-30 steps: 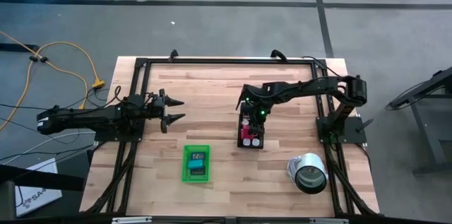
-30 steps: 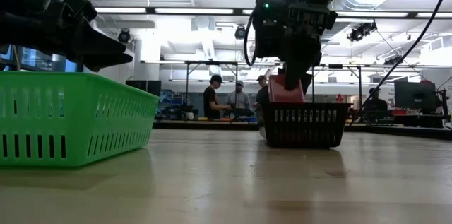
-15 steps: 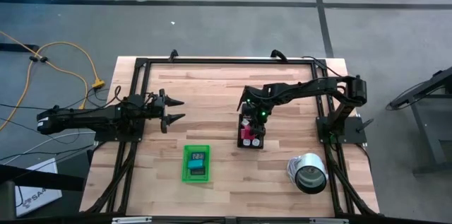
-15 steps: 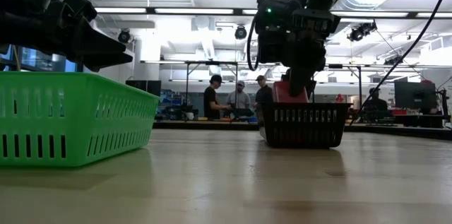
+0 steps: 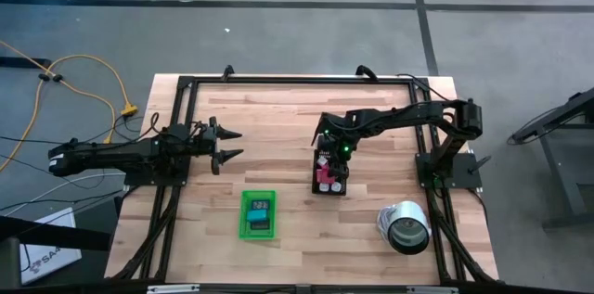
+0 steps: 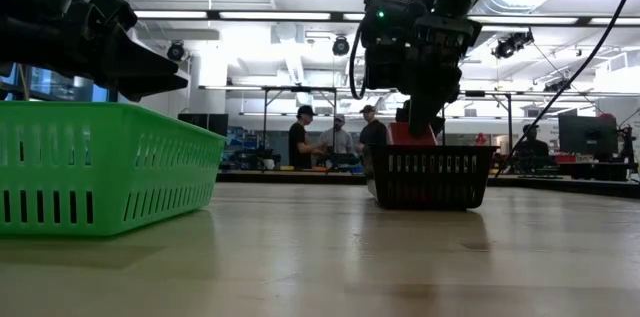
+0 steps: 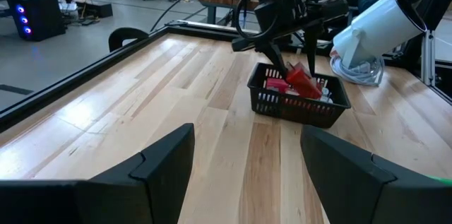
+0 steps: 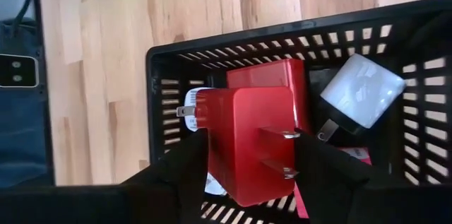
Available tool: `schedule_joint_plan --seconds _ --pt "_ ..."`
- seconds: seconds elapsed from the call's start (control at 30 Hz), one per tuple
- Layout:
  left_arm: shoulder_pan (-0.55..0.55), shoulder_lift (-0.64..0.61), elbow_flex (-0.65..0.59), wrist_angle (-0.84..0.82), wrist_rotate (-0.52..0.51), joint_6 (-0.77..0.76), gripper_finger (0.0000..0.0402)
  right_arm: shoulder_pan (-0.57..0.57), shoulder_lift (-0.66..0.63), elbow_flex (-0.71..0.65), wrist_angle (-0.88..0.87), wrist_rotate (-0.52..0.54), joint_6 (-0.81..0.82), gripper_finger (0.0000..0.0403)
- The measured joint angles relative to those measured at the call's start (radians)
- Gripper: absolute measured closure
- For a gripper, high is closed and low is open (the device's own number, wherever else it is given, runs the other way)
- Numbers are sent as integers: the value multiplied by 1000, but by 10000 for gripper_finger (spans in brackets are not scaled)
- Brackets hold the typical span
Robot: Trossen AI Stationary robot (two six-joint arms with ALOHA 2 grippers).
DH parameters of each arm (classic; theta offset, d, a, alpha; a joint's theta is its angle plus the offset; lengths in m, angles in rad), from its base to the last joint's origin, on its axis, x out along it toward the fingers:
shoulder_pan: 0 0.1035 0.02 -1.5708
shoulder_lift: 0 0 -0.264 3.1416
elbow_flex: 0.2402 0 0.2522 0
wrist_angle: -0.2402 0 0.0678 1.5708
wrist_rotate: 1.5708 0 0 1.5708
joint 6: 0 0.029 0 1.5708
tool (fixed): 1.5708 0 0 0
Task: Pick & Place Office items
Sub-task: Put the red charger adapter into the black bin
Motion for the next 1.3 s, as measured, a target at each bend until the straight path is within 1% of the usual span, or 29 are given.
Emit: schedule_joint_plan --seconds 0.2,0.57,0.9,1.3 --pt "0 0 0 0 0 0 149 0 -1 0 0 31 -25 222" --pt "0 0 0 0 0 0 149 3 -4 3 1 139 -47 221" --pt "0 0 0 0 0 0 149 9 -4 3 -29 140 -31 221" --pt "0 0 0 0 0 0 149 8 -1 0 -36 99 -23 221"
